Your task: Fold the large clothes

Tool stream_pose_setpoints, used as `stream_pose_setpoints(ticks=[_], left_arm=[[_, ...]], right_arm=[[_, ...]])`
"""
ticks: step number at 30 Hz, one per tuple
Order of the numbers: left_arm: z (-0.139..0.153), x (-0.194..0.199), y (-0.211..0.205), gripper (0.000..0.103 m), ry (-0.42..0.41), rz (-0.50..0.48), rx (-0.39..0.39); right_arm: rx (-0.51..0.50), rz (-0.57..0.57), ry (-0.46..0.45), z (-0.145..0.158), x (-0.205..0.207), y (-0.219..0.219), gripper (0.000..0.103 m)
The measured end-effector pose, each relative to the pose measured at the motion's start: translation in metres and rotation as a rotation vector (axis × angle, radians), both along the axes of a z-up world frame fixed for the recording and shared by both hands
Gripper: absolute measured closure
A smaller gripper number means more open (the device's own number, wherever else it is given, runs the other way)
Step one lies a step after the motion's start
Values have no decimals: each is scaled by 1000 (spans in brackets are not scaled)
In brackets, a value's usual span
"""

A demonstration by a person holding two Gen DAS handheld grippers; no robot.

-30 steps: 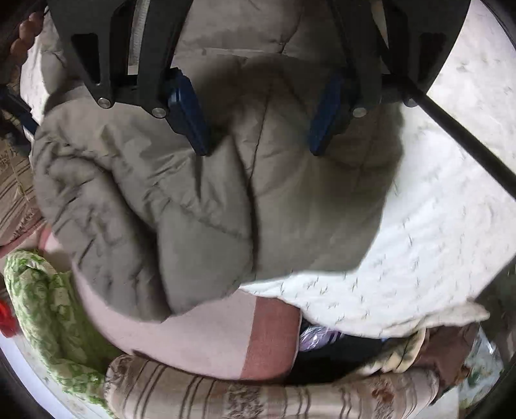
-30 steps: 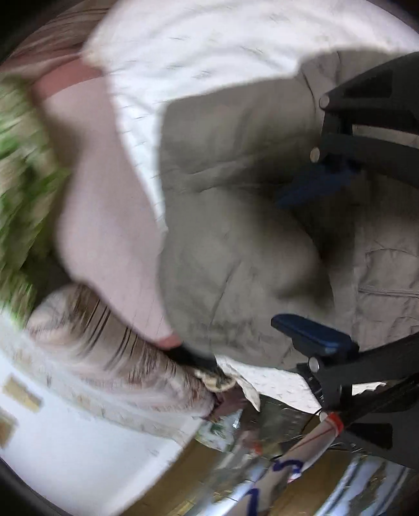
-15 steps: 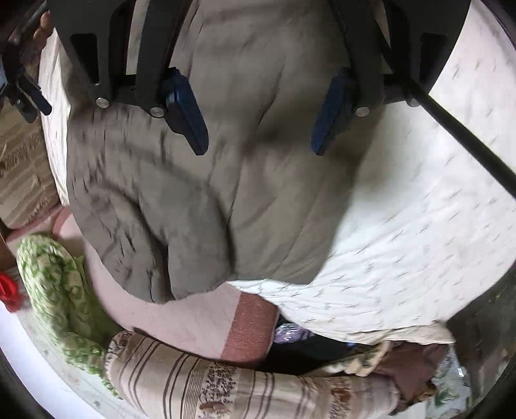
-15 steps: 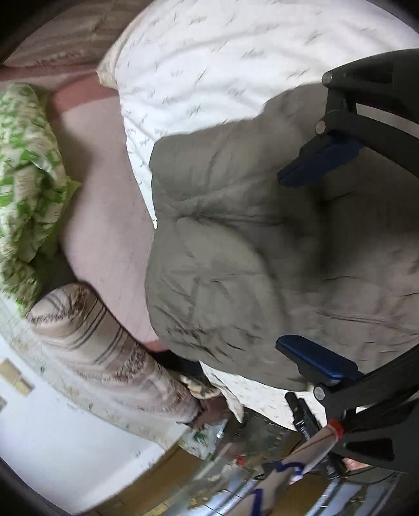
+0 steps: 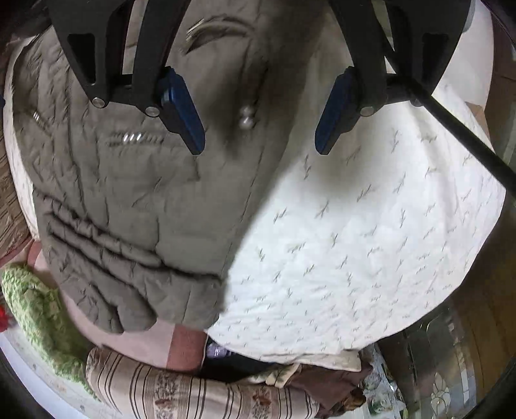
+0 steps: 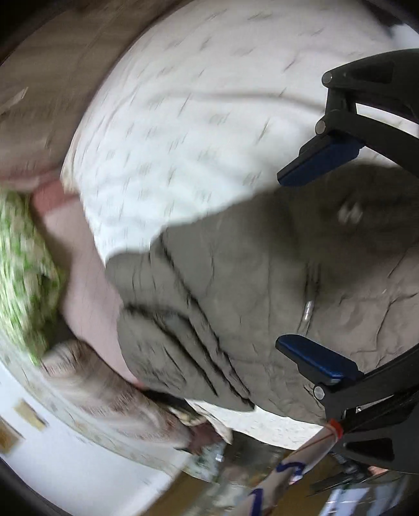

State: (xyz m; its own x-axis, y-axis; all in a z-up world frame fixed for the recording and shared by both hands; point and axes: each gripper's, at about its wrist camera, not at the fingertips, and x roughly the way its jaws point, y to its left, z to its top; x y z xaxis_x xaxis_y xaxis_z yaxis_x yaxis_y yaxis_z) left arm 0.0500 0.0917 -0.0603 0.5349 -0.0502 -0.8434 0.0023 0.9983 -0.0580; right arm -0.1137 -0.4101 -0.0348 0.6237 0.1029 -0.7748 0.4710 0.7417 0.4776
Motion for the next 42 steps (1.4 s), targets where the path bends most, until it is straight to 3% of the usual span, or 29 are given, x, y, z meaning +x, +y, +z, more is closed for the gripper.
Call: stream_pose_setpoints(ticks=[3, 7, 9, 11, 15, 20, 21, 22, 23, 24, 25, 31, 35, 42], left_arm=[[-9, -3, 2, 33, 46, -2, 26], [-25, -6, 0, 33, 151, -38, -43], [-29, -10, -2, 33, 171, -47, -34], [-31, -13, -5, 33, 187, -62, -44], [-35, -18, -1, 38, 208, -47, -57], [-48, -20, 8, 39, 265, -7, -97], [-47, -21, 7, 46, 260, -9, -100], [-45, -22, 5, 62, 256, -21, -109], [-43, -24, 5, 70, 254, -25, -119], [-38, -26, 8, 83, 253, -29, -167], [-32, -29, 11, 89, 246, -34, -218], [-3, -48, 25, 92, 196, -85, -347], [14, -56, 50, 93, 186, -122, -534], [36, -59, 69, 93, 194, -163, -695]], right_arm=[[1, -26, 128, -16, -10, -5, 8], [103, 94, 233, -41, -13, 0, 13], [160, 126, 247, -50, -14, 0, 33], [211, 168, 245, -54, -11, 4, 39], [141, 222, 286, -52, -7, 24, 46], [101, 221, 296, -47, -18, 39, 48], [76, 230, 292, -44, -16, 43, 57], [50, 244, 292, -43, -15, 47, 64], [39, 250, 282, -41, -15, 49, 76], [31, 255, 266, -39, -17, 49, 82], [26, 257, 237, -35, -21, 49, 84], [98, 255, 54, -10, -43, 48, 89], [186, 273, -60, 10, -64, 43, 90], [297, 310, -182, 32, -80, 35, 90]])
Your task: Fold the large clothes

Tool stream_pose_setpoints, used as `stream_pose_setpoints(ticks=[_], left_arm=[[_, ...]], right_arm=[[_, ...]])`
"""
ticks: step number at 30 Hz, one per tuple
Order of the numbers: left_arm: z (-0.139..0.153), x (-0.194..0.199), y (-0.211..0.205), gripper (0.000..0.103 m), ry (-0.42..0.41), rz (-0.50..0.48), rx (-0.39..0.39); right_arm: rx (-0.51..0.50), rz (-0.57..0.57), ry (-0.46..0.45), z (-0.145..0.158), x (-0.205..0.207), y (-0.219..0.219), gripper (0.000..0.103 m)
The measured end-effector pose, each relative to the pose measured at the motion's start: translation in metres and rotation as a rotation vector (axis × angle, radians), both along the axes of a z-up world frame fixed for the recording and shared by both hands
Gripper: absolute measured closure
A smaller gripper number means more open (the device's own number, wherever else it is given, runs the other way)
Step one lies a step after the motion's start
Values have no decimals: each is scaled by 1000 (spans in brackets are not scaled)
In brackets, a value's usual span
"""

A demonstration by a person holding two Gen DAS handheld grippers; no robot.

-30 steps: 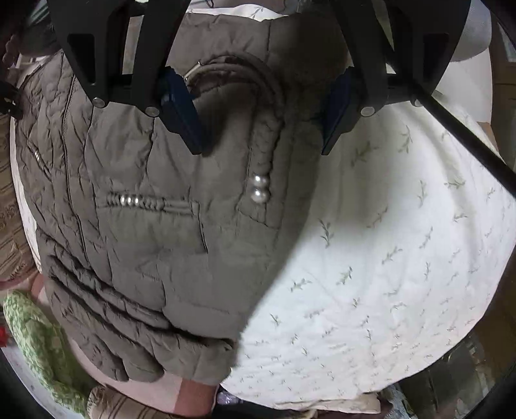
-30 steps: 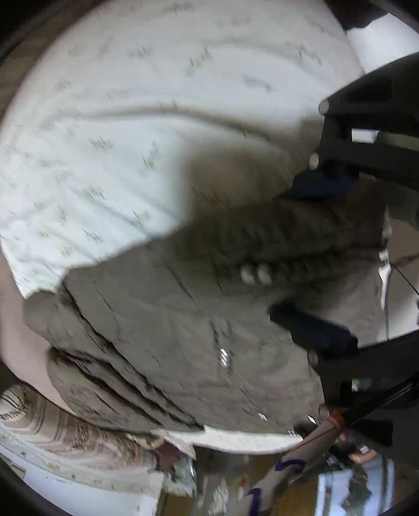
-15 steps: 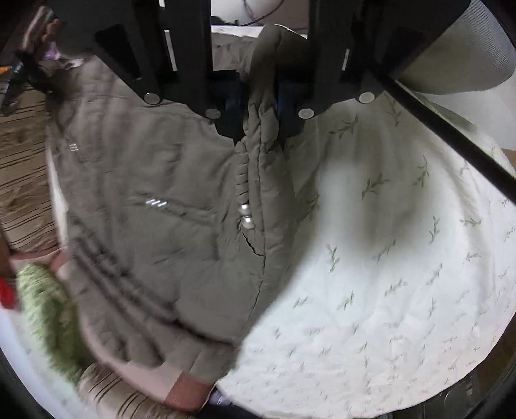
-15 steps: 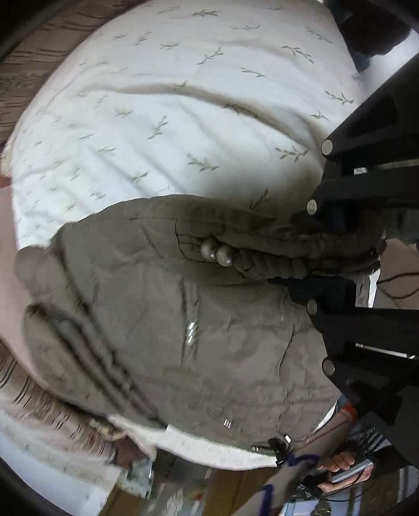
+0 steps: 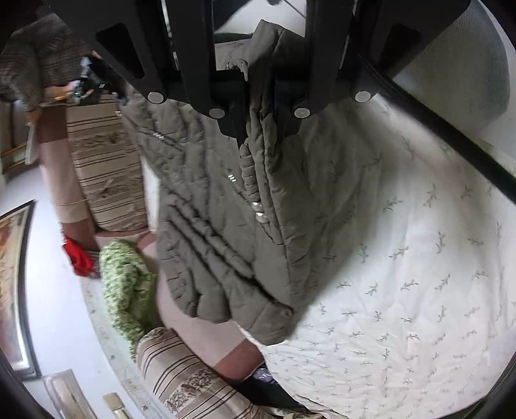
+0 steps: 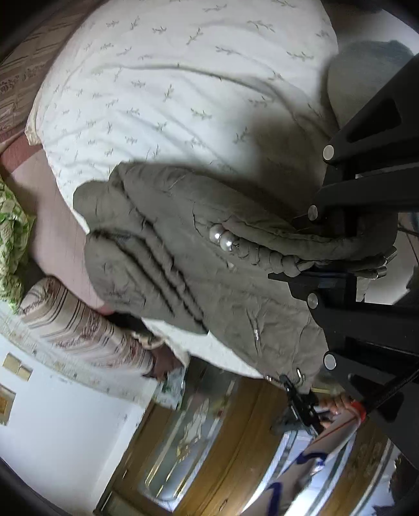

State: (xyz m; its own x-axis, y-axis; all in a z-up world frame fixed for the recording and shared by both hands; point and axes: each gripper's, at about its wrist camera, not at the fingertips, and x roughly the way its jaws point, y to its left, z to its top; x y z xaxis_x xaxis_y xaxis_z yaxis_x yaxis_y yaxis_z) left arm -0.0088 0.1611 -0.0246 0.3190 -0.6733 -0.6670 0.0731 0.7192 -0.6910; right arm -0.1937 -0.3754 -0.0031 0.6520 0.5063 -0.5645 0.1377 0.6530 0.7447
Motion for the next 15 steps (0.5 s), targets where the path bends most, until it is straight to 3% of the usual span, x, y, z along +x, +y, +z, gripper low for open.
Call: stream_pose_setpoints(ticks=[5, 8, 11, 15], left_arm=[[14, 35, 7, 93, 8, 16, -143], [46, 78, -3, 93, -67, 18, -195], [74, 133, -22, 92, -120, 19, -189], [79, 226, -50, 92, -90, 83, -246]], right_arm=[[141, 0, -95, 13, 24, -32, 90], [170, 1, -172, 36, 60, -46, 90], [217, -10, -238, 59, 122, -71, 90], [297, -81, -239, 61, 215, -114, 89]])
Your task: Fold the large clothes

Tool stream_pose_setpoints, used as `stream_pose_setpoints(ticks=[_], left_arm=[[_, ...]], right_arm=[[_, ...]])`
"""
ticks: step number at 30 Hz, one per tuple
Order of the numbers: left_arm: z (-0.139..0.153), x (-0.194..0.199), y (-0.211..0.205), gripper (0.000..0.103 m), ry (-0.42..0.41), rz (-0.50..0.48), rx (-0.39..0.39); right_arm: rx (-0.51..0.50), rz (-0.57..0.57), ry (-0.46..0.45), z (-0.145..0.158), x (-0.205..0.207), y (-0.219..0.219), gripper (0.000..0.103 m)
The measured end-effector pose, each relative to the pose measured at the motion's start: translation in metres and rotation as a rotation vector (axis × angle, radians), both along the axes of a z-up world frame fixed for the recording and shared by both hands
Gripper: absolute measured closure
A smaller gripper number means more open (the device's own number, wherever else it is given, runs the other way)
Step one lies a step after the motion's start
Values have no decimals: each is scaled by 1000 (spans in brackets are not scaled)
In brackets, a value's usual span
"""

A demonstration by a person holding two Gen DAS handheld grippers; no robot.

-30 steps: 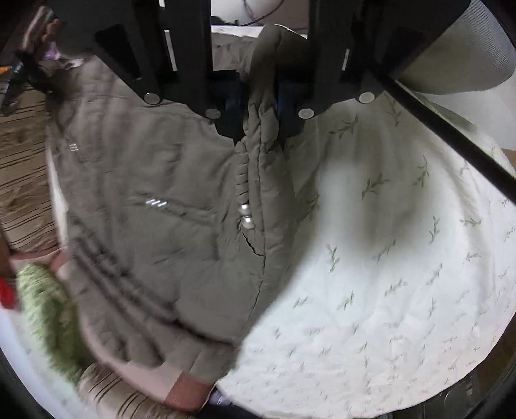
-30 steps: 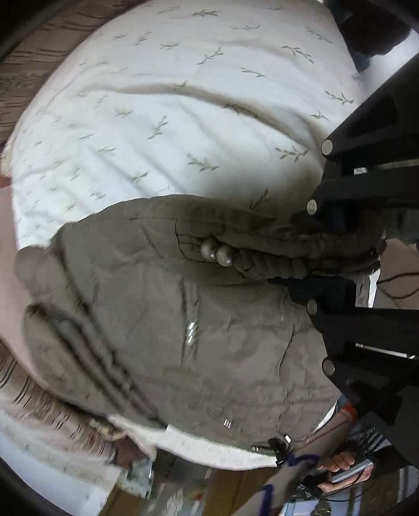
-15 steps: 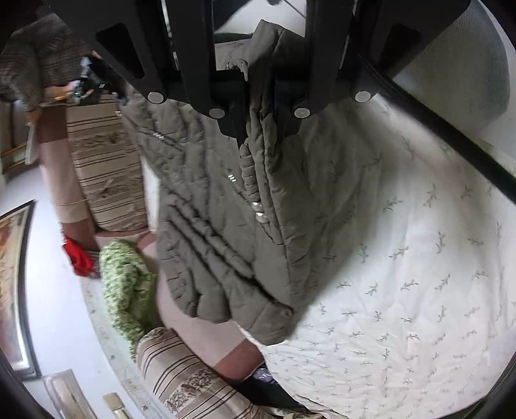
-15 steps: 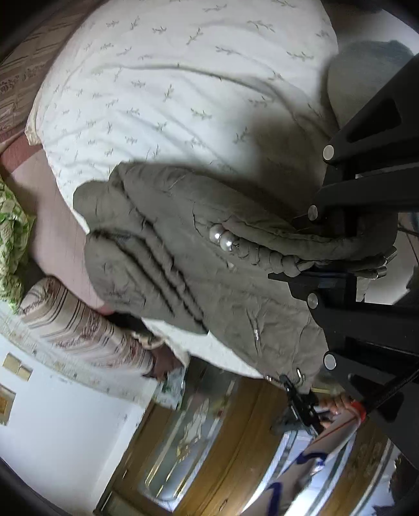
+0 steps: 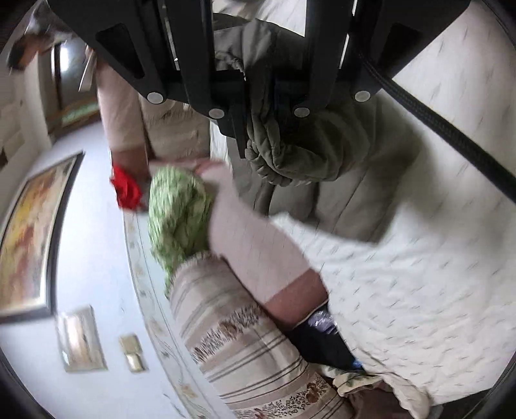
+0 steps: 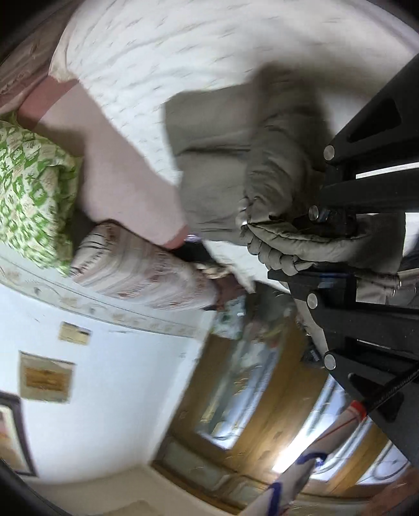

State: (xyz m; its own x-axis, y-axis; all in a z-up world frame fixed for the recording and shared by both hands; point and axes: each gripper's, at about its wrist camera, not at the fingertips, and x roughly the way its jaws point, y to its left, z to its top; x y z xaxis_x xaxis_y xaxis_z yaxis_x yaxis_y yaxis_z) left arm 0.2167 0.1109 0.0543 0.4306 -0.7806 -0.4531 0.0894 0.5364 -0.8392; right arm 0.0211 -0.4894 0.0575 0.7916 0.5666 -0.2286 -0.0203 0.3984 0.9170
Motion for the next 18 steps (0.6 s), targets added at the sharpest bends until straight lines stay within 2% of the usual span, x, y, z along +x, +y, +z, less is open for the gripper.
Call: stream_pose_setpoints(ticks=[3, 6, 8, 10, 12, 14, 15, 16, 17, 18], left_arm=[[-18, 72, -32, 91, 48, 47, 51], [-55, 114, -51, 88, 81, 92, 124], [-82, 124, -59, 87, 96, 102, 150], [-102, 122, -59, 84, 67, 125, 144], [-109, 129, -63, 82, 113, 109, 177], [-98, 127, -62, 74, 67, 84, 194], [-89, 124, -61, 65, 38, 75, 186], [-83, 120, -58, 51, 20, 73, 172], [-74, 113, -53, 44, -6, 92, 149], [-68, 109, -50, 33, -22, 113, 143]], right_arm=[[26, -61, 48, -17, 63, -22, 89], [38, -127, 131, -53, 104, -33, 83], [47, -176, 191, -84, 118, -33, 81], [66, -205, 197, -105, 128, -35, 79], [72, -188, 258, -110, 140, -38, 77], [46, -187, 222, -98, 138, -40, 73], [38, -188, 200, -93, 130, -42, 62], [32, -200, 167, -84, 124, -44, 51], [21, -222, 137, -78, 117, -48, 21], [-11, -260, 112, -68, 109, -48, 4]])
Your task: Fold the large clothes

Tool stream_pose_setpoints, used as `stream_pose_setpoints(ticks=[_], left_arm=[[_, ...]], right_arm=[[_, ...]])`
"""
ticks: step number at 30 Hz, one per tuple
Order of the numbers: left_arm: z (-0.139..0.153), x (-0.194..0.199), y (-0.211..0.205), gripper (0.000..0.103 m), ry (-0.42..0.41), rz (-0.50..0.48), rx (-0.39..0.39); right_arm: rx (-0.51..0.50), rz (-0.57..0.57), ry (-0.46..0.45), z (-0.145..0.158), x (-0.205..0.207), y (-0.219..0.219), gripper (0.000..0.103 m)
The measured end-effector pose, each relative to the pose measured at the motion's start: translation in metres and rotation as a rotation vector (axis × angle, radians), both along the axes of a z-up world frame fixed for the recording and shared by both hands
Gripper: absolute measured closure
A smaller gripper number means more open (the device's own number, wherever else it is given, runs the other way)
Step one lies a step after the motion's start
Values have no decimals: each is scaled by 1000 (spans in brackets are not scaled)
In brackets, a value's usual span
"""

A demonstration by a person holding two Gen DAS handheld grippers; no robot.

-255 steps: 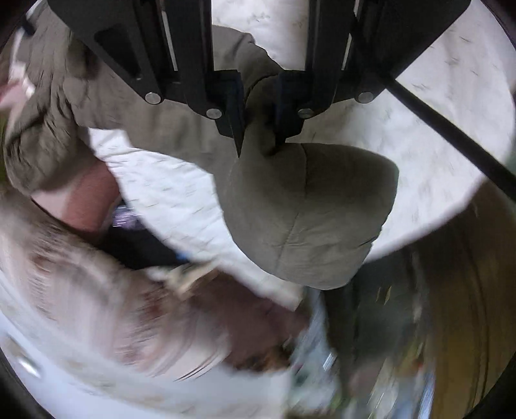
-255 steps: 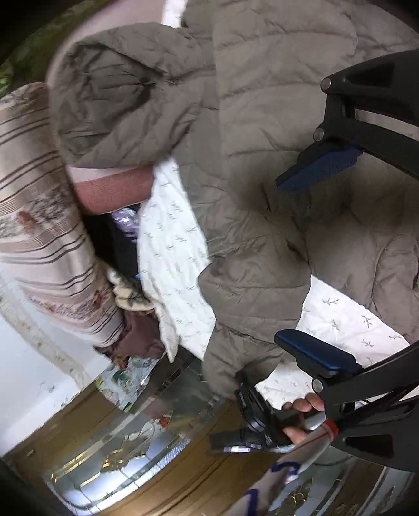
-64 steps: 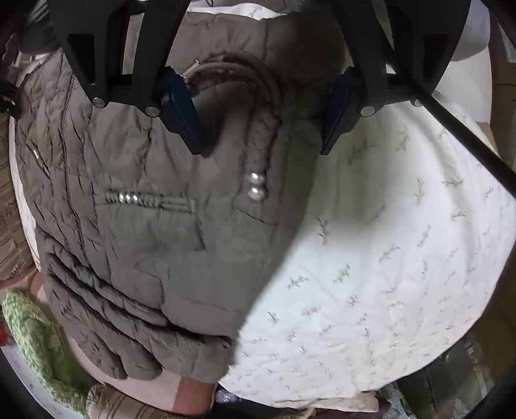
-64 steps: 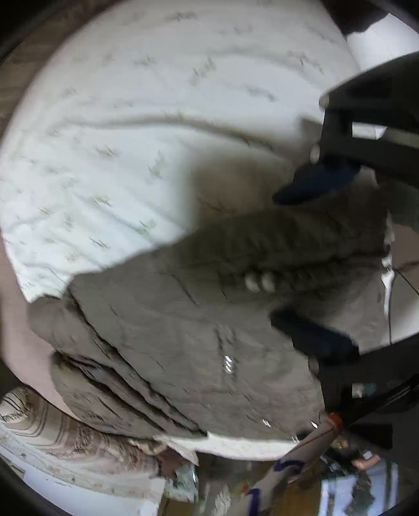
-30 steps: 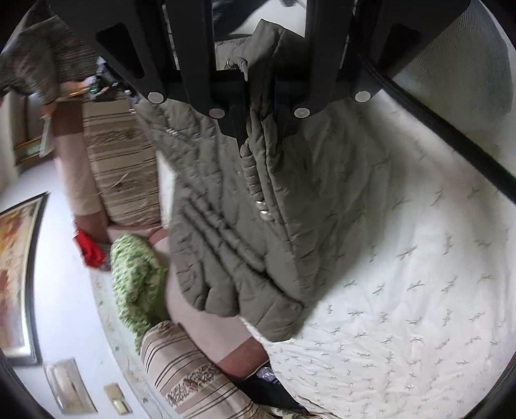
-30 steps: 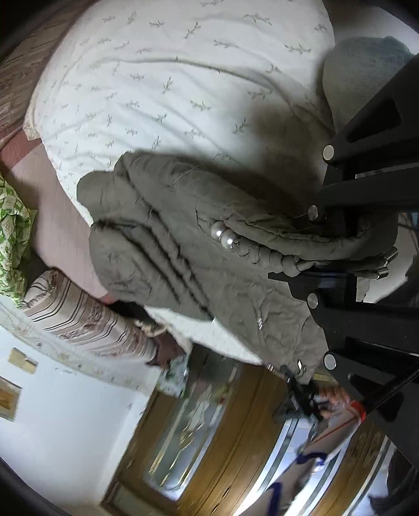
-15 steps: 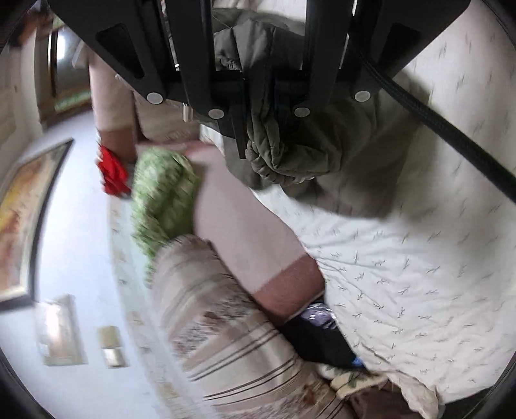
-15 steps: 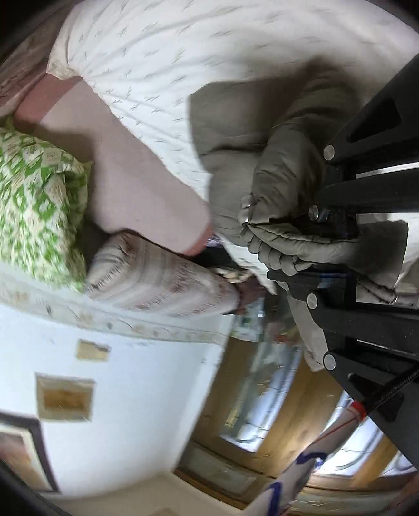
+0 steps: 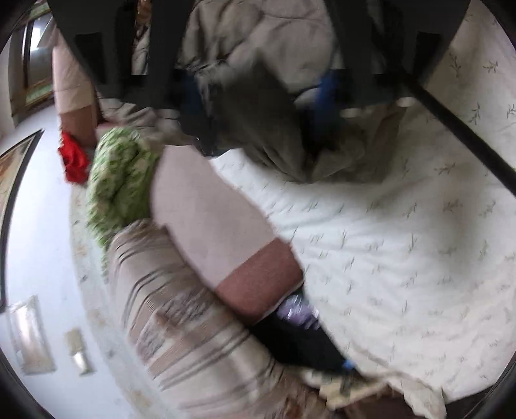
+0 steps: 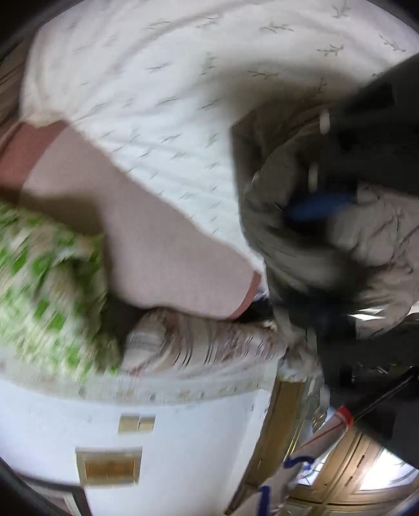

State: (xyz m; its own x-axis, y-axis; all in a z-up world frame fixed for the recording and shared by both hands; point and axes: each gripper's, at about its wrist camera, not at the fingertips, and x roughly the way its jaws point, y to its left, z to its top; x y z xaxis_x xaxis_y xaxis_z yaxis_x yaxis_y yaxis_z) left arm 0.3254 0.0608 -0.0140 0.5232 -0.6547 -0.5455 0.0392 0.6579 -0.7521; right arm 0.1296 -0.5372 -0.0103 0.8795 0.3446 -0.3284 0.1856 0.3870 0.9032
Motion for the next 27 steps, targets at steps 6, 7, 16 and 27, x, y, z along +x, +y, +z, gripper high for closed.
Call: stream_pose_setpoints(ticks=[6, 7, 16, 27], left_arm=[[27, -42, 0, 29, -153, 78, 224], [25, -45, -5, 29, -157, 79, 265], [18, -86, -127, 29, -289, -125, 521], [-55, -18, -150, 29, -129, -140, 782]], right_arm=[[-260, -15, -30, 44, -36, 30, 4], [-307, -16, -3, 43, -35, 38, 4], [-724, 293, 57, 62, 30, 190, 20], [-854, 409, 480, -37, 145, 226, 32]])
